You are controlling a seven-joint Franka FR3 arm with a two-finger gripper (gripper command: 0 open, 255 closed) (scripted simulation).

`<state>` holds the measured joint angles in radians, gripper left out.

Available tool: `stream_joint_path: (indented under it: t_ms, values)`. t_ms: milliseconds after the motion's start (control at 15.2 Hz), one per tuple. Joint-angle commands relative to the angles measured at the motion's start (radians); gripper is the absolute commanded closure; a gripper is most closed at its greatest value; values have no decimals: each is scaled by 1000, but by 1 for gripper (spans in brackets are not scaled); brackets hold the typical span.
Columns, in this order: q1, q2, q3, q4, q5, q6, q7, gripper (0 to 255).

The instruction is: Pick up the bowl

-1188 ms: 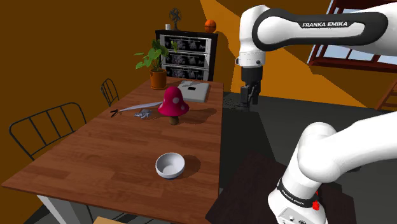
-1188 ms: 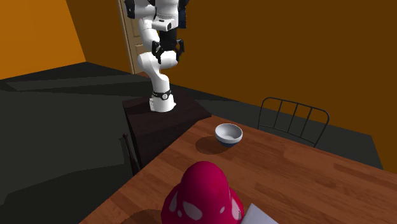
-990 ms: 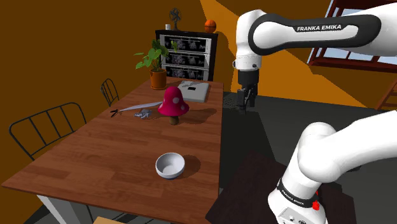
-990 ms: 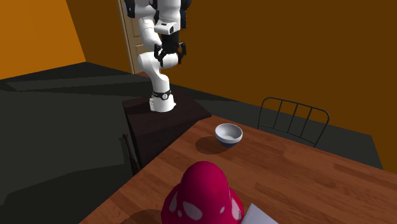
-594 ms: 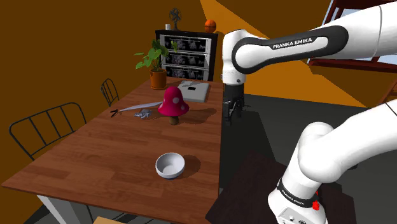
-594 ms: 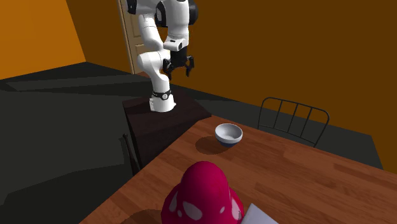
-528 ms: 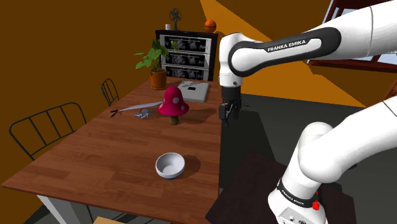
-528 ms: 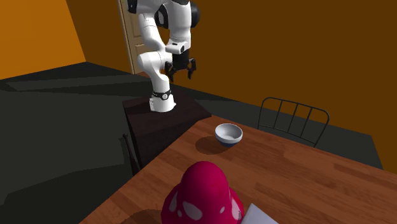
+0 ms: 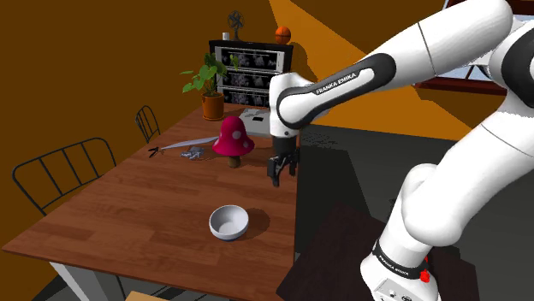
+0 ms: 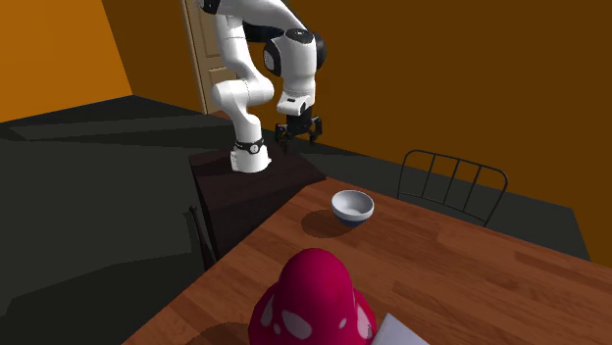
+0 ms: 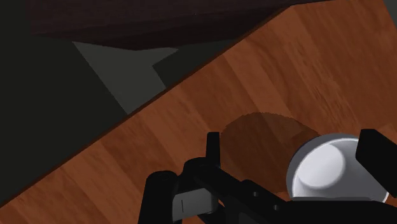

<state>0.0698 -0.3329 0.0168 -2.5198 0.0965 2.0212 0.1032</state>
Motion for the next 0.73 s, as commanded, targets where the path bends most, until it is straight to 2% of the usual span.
stream_joint_path:
  t_ms: [0, 660]
  values:
    - [7, 76, 8, 16, 15, 68, 11, 0]
    - [38, 469, 40, 196, 71, 315, 58, 0]
